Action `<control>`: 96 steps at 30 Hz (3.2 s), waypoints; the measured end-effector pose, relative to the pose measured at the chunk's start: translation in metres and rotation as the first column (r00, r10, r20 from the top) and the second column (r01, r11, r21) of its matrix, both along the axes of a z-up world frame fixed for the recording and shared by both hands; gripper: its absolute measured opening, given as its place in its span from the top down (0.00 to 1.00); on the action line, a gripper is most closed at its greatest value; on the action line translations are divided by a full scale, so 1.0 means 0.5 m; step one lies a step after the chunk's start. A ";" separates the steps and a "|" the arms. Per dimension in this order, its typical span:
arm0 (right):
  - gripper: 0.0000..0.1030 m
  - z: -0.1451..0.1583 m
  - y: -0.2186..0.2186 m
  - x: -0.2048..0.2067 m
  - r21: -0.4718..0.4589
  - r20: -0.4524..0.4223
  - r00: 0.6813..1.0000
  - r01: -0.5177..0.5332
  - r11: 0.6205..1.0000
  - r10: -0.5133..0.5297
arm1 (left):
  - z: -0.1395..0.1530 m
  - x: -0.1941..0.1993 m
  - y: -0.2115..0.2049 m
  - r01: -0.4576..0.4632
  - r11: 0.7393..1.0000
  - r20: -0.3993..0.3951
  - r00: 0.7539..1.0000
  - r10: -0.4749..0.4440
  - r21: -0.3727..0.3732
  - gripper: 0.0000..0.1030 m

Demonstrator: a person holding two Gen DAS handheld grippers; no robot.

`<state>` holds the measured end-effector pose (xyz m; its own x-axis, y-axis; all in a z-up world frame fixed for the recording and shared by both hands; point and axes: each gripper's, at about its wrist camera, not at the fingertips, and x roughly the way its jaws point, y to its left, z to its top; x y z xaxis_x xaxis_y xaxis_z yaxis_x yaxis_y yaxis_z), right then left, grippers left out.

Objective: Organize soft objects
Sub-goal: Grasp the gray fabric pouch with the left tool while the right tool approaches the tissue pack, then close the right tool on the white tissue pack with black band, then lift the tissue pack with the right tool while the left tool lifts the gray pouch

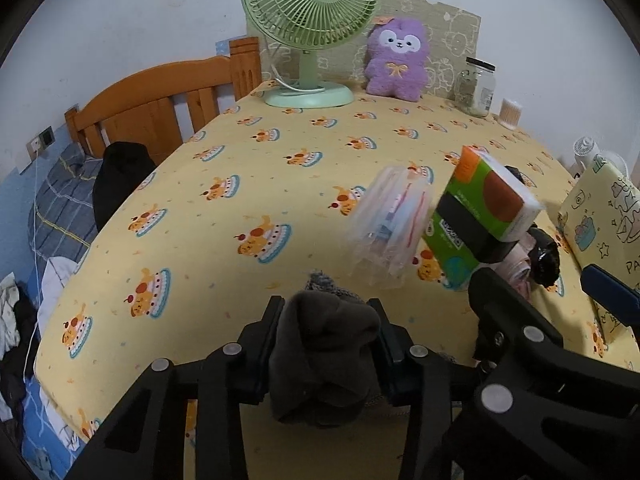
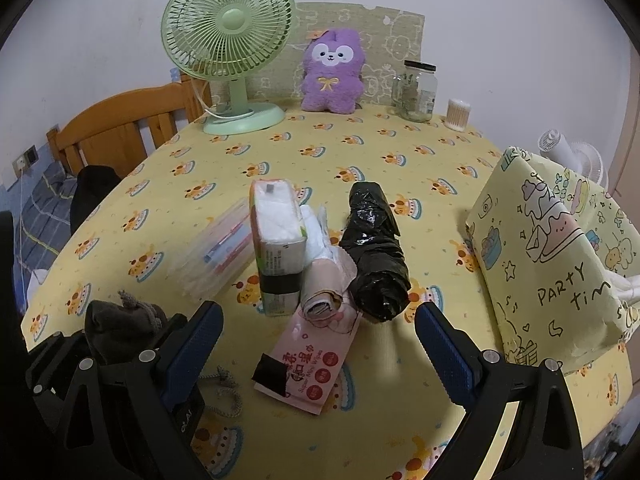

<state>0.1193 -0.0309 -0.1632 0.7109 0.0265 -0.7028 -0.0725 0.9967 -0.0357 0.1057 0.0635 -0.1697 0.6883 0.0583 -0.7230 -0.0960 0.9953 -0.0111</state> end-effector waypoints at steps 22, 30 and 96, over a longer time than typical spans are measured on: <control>0.31 0.043 -0.006 0.041 0.058 0.034 0.998 -0.057 0.997 0.055 | 0.060 0.040 -0.023 0.063 0.996 0.077 0.995 -0.068 0.066 0.61; 0.38 0.031 0.001 0.070 0.081 0.005 0.998 -0.063 0.995 0.063 | 0.053 0.069 -0.016 0.079 0.995 0.055 0.995 -0.082 0.060 0.61; 0.77 0.240 -0.085 -0.016 0.093 0.165 0.983 -0.100 0.991 0.083 | 0.242 -0.009 -0.112 0.116 0.992 0.196 0.973 -0.123 0.048 0.61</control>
